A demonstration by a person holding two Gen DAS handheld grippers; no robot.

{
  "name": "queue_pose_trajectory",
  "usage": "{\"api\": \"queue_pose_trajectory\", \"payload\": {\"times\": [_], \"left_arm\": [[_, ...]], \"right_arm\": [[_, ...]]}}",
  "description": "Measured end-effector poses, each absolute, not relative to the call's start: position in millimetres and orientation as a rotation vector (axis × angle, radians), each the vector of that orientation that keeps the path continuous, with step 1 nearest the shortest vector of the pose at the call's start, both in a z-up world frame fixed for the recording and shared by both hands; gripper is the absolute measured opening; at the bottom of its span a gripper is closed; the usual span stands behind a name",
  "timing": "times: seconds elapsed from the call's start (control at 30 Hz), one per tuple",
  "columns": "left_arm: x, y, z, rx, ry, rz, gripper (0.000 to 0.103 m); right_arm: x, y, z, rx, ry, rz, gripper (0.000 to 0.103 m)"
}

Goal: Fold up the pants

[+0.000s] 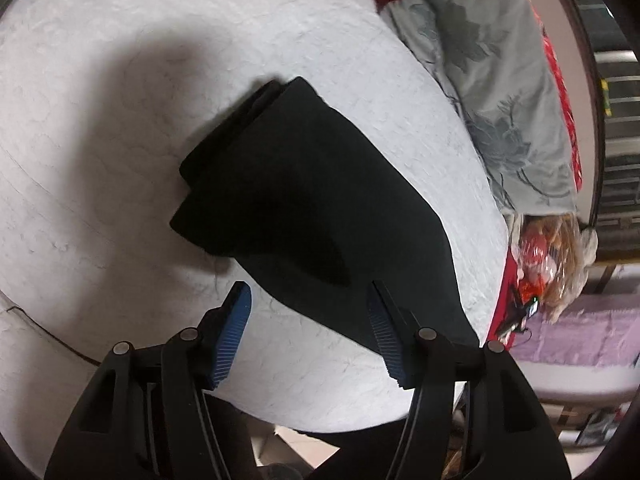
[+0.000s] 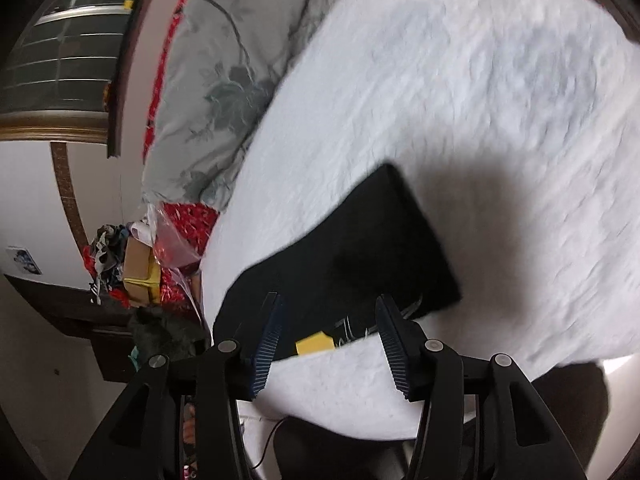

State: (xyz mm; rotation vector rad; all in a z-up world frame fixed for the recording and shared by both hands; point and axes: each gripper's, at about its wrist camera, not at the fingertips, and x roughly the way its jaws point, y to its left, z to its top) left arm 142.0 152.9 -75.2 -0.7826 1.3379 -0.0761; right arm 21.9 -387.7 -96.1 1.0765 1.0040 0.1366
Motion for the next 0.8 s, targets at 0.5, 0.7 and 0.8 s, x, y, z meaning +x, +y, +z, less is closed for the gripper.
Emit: {"api": "queue_pose_trajectory", "payload": {"times": [0.5,0.7,0.8], "left_arm": [[168,153,-93,-0.853,1.38,-0.028,0.059],[176,160,-93,-0.884,1.375,-0.015,0.059],[180,163,-95,-0.906,1.378,-0.004,0.058]], "right_arm": [[38,-359,-135,1.189,1.081,0.097,0.053],[46,-355,-139,1.22,1.053,0.036,0.053],[50,-353,-145,1.261,1.032,0.011,0.053]]}}
